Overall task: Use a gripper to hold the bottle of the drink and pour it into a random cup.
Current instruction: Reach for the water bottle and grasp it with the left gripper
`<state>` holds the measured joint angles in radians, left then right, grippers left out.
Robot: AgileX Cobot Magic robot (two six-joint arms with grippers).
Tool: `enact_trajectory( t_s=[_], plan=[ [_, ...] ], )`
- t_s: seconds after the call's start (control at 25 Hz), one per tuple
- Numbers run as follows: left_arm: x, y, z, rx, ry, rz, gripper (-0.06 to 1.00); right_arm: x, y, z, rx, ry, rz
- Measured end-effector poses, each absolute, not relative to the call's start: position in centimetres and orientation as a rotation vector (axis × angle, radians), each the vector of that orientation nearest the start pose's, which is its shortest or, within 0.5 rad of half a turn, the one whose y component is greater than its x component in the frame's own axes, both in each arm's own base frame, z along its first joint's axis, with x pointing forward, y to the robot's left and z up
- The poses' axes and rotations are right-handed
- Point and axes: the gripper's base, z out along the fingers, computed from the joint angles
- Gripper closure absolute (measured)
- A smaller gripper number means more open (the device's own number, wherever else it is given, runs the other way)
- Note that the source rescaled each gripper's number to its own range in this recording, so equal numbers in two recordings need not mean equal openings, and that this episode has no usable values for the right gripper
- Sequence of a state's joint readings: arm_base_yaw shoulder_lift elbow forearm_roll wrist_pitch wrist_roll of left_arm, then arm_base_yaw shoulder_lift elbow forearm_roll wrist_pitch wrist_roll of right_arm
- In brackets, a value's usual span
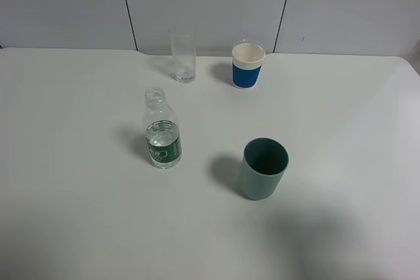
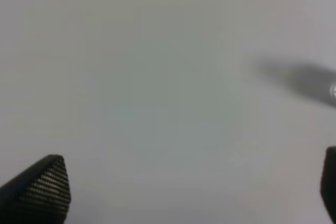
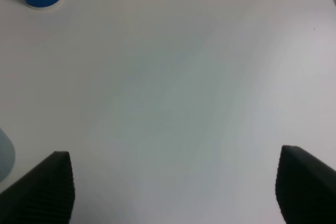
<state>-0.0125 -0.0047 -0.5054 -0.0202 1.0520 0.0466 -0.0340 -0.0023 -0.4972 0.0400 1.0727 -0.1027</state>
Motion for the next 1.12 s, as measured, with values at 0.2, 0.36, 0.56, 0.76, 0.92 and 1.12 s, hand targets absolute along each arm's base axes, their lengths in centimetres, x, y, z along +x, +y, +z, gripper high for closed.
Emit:
enact_trajectory(
  t_s=[0.2, 0.36, 0.56, 0.76, 0.92, 1.12],
  plan=[
    [-0.59, -0.15, 27.95, 0.061, 2.025, -0.003, 0.0, -0.53, 0.34, 27.56, -0.073, 2.055, -0.037],
    [-0.59, -0.15, 27.95, 0.061, 2.025, -0.003, 0.0, -0.53, 0.34, 27.56, -0.073, 2.055, -0.037],
    [-0.59, -0.15, 27.95, 0.061, 2.025, -0.003, 0.0, -0.53, 0.34, 27.56, -0.073, 2.055, -0.037],
    [-0.59, -0.15, 27.95, 0.061, 2.025, -0.003, 0.0, -0.53, 0.34, 27.56, -0.073, 2.055, -0.037],
    [-0.59, -0.15, 27.95, 0.061, 2.025, -0.003, 0.0, -0.53, 0.34, 27.56, -0.073, 2.055, -0.037],
    [-0.59, -0.15, 27.95, 0.061, 2.025, -0.003, 0.0, -0.53, 0.34, 27.56, -0.073, 2.055, -0.037]
  ],
)
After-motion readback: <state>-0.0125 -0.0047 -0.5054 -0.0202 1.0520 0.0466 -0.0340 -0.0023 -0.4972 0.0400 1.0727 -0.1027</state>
